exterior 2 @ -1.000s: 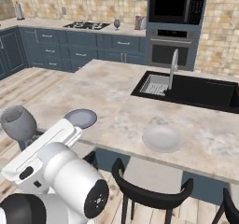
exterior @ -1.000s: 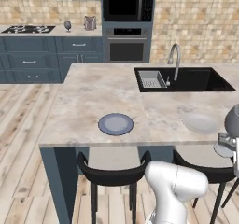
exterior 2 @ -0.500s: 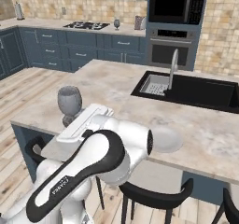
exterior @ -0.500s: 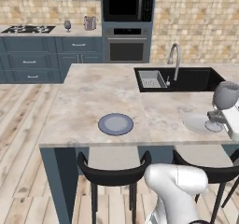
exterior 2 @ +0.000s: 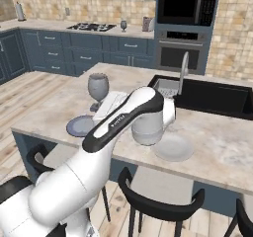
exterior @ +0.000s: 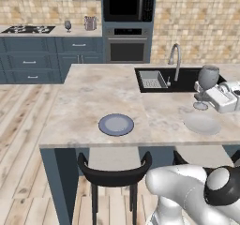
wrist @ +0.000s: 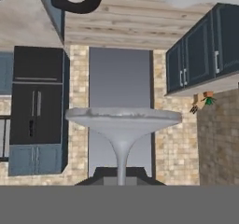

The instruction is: Retrieve the wine glasses from the counter and place one next to each plate.

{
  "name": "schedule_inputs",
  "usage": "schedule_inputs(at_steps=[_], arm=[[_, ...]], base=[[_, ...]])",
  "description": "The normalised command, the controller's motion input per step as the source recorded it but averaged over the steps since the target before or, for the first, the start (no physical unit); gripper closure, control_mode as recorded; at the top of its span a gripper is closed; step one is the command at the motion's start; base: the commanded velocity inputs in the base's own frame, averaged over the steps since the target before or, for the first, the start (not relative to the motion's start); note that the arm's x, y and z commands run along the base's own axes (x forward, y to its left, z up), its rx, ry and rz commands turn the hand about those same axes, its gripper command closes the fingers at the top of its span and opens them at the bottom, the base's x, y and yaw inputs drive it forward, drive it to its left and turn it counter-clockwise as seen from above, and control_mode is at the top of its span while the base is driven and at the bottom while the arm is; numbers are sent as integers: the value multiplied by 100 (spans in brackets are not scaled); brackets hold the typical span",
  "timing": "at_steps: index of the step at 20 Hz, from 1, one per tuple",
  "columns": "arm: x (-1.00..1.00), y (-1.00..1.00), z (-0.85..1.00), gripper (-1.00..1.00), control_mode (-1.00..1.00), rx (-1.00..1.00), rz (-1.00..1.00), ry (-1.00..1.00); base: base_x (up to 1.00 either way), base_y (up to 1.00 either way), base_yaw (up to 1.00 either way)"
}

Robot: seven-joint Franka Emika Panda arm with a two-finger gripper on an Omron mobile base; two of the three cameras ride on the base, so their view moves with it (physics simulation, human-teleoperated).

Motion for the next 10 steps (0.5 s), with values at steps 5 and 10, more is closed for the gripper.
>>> schedule_inputs(at_steps=[5, 10], arm=[[82, 10, -11, 100, -100, -9, 1, 0], [71, 7, -16, 100, -100, -3, 0, 0]], base=[[0, 0, 0], [0, 0, 0]])
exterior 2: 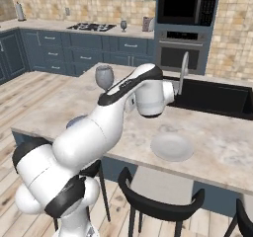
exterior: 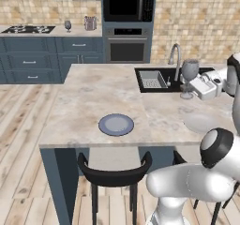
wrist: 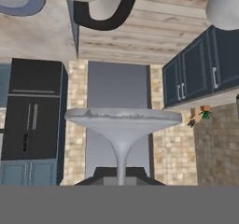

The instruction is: Retrieve the wine glasses from the counter and place one next to each plate.

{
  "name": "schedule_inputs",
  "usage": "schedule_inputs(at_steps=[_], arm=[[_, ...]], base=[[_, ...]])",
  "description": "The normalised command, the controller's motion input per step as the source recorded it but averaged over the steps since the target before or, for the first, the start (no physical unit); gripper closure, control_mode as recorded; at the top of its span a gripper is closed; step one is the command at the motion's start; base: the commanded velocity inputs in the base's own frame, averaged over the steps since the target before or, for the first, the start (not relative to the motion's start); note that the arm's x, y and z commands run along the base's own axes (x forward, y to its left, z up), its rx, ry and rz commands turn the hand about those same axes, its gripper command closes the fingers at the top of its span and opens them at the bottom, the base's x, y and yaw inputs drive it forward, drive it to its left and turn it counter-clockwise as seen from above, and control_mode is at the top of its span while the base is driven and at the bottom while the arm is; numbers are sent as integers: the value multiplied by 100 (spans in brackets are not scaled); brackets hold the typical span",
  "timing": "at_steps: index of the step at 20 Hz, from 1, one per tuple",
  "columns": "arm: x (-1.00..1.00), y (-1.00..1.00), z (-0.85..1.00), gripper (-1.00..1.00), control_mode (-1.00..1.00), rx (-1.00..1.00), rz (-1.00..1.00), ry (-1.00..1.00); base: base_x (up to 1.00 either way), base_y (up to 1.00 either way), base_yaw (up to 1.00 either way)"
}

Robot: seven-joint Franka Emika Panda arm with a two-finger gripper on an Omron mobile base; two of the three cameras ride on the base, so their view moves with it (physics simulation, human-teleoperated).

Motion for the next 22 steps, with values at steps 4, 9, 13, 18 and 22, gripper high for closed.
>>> schedule_inputs(at_steps=[4, 9, 13, 18, 22], arm=[[41, 15, -25, 100, -100, -3, 0, 0], [18, 21, -19, 100, -100, -2, 0, 0], [8, 19, -18, 100, -100, 0, 0, 0], [3, 8, -21, 100, -100, 0, 0, 3], [0, 0, -27, 100, -100, 0, 0, 9]], base=[[0, 0, 0], [0, 0, 0], [0, 0, 0], [0, 0, 0], [0, 0, 0]])
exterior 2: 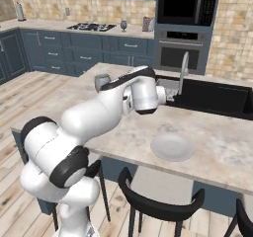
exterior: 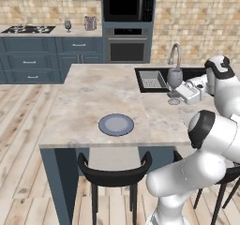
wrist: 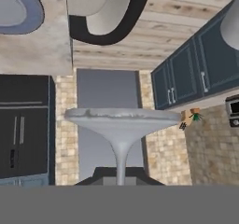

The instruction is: Retrieve the wine glasses from the counter and place one next to each plate.

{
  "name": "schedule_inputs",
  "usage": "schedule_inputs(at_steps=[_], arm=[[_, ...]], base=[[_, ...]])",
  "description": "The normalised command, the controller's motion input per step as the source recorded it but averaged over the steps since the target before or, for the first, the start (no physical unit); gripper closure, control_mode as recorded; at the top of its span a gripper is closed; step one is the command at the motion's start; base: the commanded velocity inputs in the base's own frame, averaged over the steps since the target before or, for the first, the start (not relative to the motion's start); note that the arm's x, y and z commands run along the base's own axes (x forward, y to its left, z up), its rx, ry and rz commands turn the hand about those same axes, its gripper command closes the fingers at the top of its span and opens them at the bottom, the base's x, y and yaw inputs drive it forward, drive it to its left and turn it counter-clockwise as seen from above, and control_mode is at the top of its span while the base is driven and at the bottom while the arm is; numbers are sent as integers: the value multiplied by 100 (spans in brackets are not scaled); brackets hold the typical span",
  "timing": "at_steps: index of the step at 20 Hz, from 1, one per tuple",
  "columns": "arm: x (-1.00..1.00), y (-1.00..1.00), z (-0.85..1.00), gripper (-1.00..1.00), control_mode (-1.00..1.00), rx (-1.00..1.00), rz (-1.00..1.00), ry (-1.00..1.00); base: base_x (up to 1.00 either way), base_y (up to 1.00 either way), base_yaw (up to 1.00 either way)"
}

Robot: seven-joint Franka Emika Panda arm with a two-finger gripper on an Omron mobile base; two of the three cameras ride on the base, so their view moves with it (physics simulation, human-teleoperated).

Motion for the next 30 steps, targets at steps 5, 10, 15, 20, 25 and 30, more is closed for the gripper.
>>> schedule_inputs(at_steps=[5, 10, 15, 20, 25, 30], arm=[[0, 0, -29, 100, -100, 0, 0, 10], [4, 3, -24, 100, -100, 0, 0, 7], [6, 9, -24, 100, -100, 0, 0, 14], [4, 14, -25, 100, -100, 0, 0, 13], [5, 9, -19, 100, -100, 0, 0, 11], [6, 1, -4, 100, -100, 0, 0, 3]], base=[[0, 0, 0], [0, 0, 0], [0, 0, 0], [0, 0, 0], [0, 0, 0], [0, 0, 0]])
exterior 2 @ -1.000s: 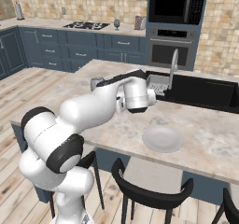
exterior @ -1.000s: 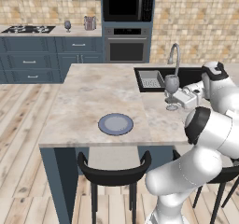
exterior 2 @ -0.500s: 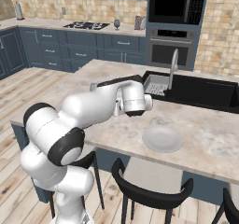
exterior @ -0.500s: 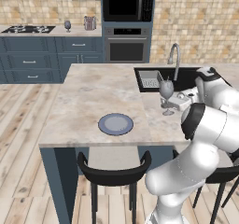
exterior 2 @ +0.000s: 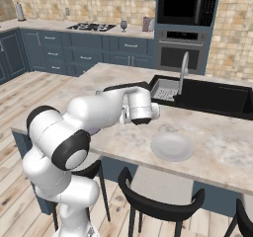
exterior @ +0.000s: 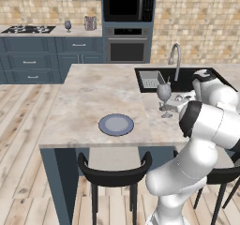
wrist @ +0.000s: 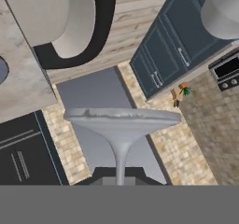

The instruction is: Retrieve the wine glasses from the counter and place one next to each plate.

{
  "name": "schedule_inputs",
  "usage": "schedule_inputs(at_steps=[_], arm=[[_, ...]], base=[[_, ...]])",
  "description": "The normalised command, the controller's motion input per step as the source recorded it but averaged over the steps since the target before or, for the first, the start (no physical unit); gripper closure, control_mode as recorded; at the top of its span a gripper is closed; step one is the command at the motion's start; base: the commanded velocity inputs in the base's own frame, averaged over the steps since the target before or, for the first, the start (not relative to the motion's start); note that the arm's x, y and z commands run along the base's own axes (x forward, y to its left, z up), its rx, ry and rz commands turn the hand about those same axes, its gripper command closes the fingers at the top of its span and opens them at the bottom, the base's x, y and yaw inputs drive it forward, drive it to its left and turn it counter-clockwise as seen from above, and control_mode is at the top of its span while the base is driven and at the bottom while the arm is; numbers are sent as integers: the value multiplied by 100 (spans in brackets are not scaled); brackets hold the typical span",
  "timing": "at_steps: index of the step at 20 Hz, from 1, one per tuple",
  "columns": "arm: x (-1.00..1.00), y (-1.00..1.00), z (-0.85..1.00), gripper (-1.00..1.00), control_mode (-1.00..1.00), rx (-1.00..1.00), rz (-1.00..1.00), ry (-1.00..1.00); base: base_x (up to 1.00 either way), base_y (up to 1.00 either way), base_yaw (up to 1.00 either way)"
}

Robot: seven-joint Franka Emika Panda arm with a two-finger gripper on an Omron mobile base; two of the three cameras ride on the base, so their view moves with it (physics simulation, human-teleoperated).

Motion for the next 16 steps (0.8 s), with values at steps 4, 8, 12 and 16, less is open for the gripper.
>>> schedule_inputs(at_steps=[4, 8, 12, 16], arm=[[0, 0, -1, 100, -100, 0, 0, -6], [0, 2, -8, 100, -100, 0, 0, -12], [0, 5, -9, 100, -100, 0, 2, -28], [0, 7, -12, 100, -100, 0, 2, -25]], base=[[0, 0, 0], [0, 0, 0], [0, 0, 0], [0, 0, 0]])
